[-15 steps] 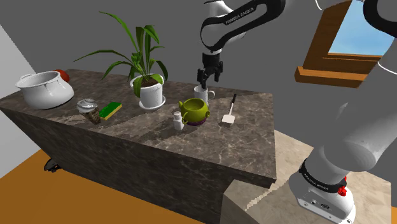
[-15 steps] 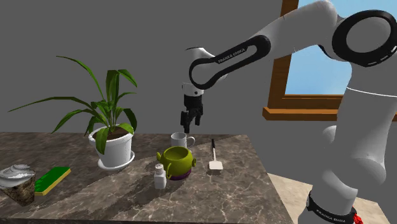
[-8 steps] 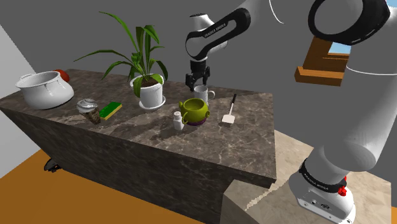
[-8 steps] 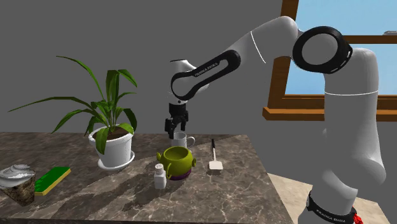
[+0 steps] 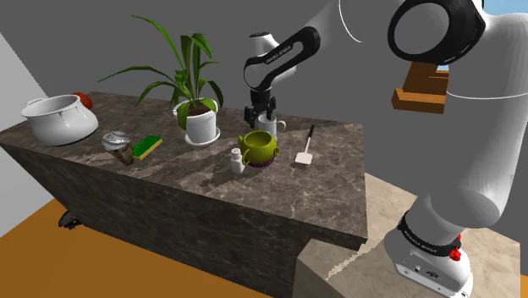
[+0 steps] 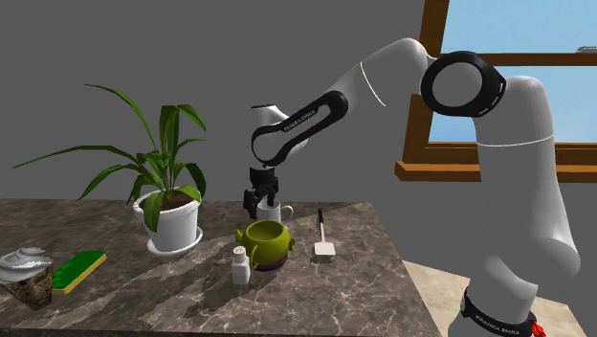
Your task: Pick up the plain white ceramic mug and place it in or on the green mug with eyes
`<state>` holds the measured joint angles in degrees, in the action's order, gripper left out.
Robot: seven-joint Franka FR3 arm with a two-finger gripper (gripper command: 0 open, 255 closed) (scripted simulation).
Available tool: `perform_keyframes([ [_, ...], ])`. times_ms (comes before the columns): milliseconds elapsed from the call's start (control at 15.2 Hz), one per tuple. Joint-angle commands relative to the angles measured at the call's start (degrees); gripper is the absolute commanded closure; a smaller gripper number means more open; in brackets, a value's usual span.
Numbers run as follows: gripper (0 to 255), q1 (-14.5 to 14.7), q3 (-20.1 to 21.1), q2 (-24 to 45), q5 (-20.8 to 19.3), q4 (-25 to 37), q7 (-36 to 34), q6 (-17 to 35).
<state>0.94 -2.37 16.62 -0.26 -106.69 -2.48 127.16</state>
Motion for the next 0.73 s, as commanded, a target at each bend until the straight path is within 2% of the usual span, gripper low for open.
perform_keyframes([
  [0, 0, 0.0, 0.0, 0.4, 0.0, -0.6, 0.0, 1.1],
  [462, 0, 0.0, 0.0, 0.4, 0.0, -0.6, 0.0, 1.1],
  [528, 255, 0.0, 0.0, 0.4, 0.0, -0.6, 0.0, 1.1],
  [660, 255, 0.0, 0.0, 0.4, 0.0, -0.6, 0.0, 1.1],
])
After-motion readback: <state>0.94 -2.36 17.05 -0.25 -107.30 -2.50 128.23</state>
